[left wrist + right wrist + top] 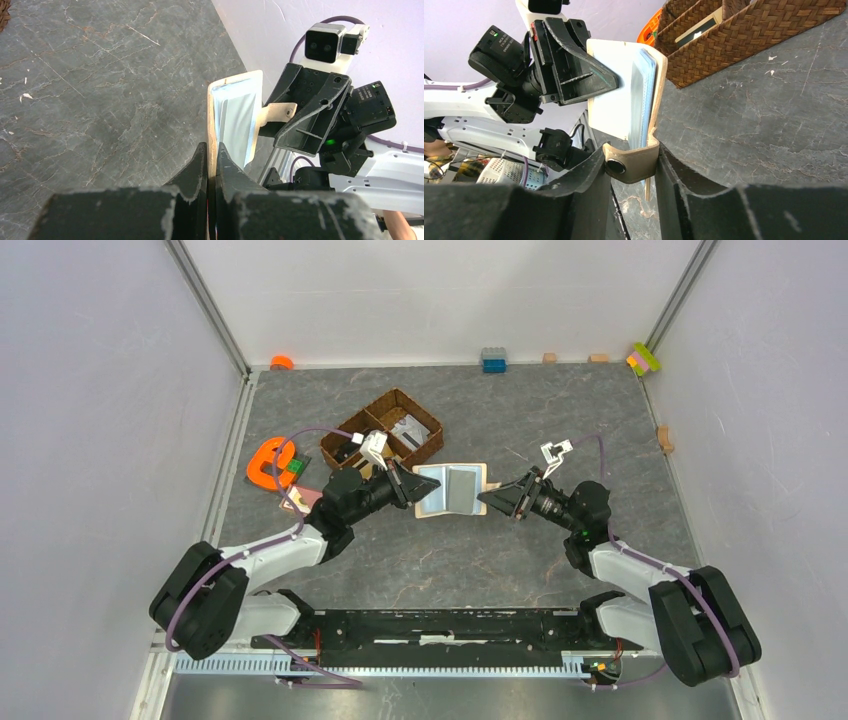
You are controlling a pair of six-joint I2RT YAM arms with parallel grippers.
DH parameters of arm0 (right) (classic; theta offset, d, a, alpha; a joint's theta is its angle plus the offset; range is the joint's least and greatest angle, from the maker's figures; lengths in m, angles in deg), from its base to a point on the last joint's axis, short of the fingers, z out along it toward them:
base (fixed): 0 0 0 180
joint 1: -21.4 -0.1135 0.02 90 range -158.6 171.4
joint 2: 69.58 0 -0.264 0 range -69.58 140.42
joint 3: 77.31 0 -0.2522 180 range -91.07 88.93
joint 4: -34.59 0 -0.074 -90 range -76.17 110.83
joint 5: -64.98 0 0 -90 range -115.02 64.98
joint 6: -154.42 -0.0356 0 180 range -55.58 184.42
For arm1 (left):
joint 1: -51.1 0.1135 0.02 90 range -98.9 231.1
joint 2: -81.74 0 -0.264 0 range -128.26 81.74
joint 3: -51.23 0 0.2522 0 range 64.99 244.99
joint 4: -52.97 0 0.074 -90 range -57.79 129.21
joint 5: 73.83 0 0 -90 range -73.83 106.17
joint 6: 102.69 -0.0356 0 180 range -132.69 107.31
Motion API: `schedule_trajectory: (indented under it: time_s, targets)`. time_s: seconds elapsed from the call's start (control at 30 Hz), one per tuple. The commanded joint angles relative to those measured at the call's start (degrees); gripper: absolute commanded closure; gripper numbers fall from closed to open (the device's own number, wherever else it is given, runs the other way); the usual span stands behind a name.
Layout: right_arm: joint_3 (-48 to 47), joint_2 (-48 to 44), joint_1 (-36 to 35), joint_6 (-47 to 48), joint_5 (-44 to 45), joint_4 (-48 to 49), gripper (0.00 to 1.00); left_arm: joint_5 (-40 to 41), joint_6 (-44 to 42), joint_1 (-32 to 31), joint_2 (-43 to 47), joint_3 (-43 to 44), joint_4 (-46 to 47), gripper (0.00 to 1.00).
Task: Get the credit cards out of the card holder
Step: Remove the credit card from the card holder.
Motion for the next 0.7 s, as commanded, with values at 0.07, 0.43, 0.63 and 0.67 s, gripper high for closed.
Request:
schedule_trajectory:
  time_s: [0.07,0.43,0.63,0.67]
  targets:
    - [-1.21,-1.12,-0.17,1.99,1.08,-0.78,0.65,0.37,0.06,0.39,-0.54,0.24,2.70,0.98]
    - [-2.72,0.34,-1.77,4.67,1.82,-3.89,0.68,-4.65,2.25,0.39,-3.53,1.03,7.36,0.98]
    - [-4.39,0.75,-2.43,7.17,2.34,-8.31,0.65,-4.17,1.91,0.48,-2.43,0.71,6.88,0.98]
    - [-4.55,0.91,-2.46,7.37,2.30,-8.87,0.64,-3.99,1.82,0.48,-2.05,0.61,6.82,0.98]
